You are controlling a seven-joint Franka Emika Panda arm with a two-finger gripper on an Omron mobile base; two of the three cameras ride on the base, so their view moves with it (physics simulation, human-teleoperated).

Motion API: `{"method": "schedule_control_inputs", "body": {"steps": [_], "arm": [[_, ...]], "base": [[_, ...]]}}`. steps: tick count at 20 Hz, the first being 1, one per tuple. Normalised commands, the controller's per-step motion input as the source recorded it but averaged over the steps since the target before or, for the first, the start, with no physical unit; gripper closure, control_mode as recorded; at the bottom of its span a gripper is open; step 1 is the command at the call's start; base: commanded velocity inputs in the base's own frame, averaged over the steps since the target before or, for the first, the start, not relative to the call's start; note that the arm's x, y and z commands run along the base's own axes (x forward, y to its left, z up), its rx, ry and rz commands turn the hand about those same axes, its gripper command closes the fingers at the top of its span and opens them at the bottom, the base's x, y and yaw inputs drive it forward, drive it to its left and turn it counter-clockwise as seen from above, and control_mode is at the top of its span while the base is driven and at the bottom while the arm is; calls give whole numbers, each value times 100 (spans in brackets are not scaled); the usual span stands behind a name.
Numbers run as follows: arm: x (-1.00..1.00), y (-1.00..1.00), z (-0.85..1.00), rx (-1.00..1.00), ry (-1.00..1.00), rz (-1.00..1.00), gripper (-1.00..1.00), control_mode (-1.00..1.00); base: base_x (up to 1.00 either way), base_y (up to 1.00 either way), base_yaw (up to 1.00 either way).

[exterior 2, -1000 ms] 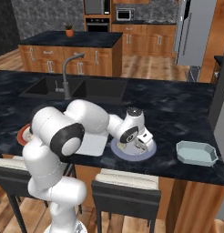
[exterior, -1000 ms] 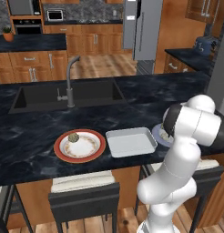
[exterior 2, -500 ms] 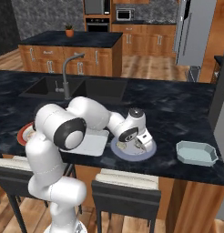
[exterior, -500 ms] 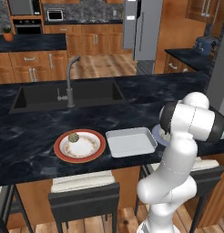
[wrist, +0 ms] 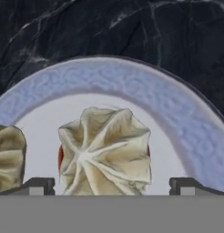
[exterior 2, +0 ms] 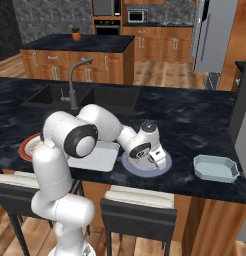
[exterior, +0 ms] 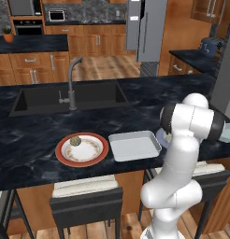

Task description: Place two dumplings into each of the tupperware containers and then place the containers in the fridge.

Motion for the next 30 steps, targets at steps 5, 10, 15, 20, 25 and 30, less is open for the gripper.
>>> {"method": "schedule_control_inputs", "body": {"steps": [5,10,15,20,25,30], "arm": [[15,-8,-19,0,-1,-6,-100,-100],[21,-3,-29,0,-1,-4,-100,-100],[23,0,-65,0,0,-1,100,-100],[12,2,-62,1,-3,0,100,-100],[-28,39,-2,17,-3,5,100,-100],[-60,78,13,17,-1,16,100,-100]], "base": [[0,0,0],[0,0,0],[0,0,0],[0,0,0],[0,0,0],[0,0,0]]}}
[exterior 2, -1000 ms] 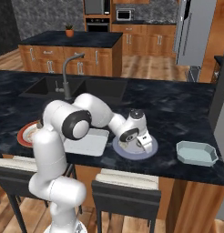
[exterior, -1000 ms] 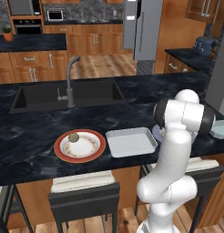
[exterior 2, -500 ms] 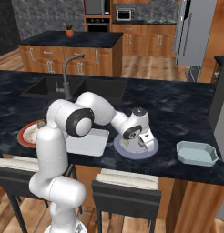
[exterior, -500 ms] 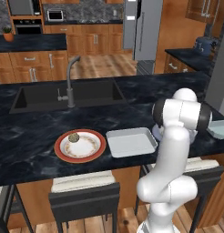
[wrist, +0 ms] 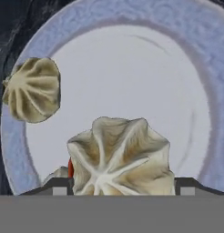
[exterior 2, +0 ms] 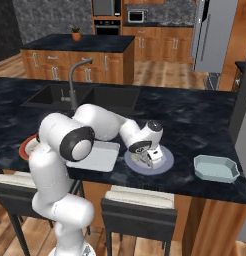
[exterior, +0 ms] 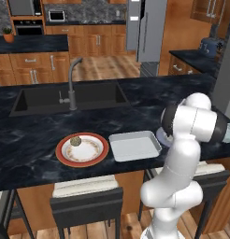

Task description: Place two dumplings into each of the tupperware containers and then place the containers in the fridge.

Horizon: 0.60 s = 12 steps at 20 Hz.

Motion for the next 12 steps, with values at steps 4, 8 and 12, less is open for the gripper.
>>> {"method": "schedule_control_inputs", "body": {"steps": [4,8,12], "arm": [[-59,91,63,2,0,26,100,-100],[-53,97,81,0,4,30,100,-100],[-46,100,51,0,1,26,100,-100]], "base": [[0,0,0],[0,0,0],[0,0,0]]}}
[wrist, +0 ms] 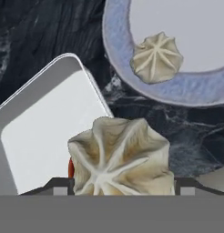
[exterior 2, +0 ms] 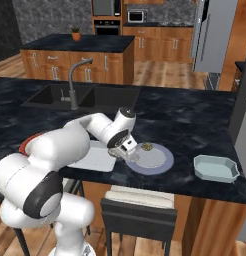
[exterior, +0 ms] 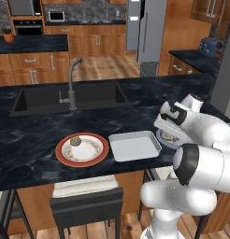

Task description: Place two dumplings into each of the tupperware containers and then place the containers in the fridge.

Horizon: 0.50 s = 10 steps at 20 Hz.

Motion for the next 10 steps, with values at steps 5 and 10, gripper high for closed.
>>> {"method": "schedule_control_inputs", "body": {"steps": [5,10], "arm": [[4,93,6,0,0,11,100,-100],[73,45,-18,0,0,0,100,-100]], "base": [[0,0,0],[0,0,0]]}}
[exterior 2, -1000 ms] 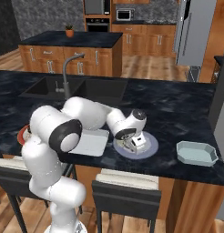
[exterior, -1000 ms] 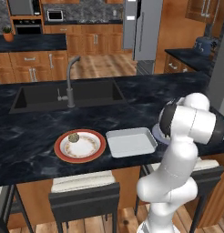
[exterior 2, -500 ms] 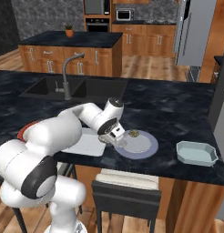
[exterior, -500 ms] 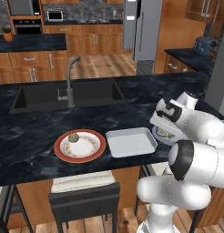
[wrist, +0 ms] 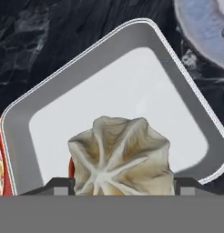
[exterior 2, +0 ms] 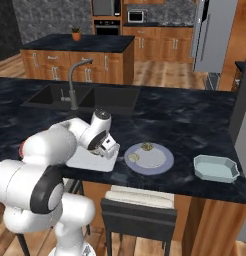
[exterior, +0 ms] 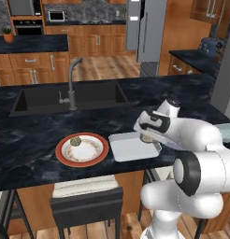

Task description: Place two dumplings into each of the tupperware containers and then place the containers in the fridge.

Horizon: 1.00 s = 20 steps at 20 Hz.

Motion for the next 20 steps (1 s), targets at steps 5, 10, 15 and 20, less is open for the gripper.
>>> {"method": "schedule_control_inputs", "body": {"steps": [5,10,15,20], "arm": [[82,7,-30,0,0,0,100,-100],[31,0,-39,-1,0,0,100,-100],[0,-1,-34,-5,0,0,100,-100],[-1,0,-18,-3,0,0,-100,-100]], "base": [[0,0,0],[0,0,0],[0,0,0],[0,0,0]]}}
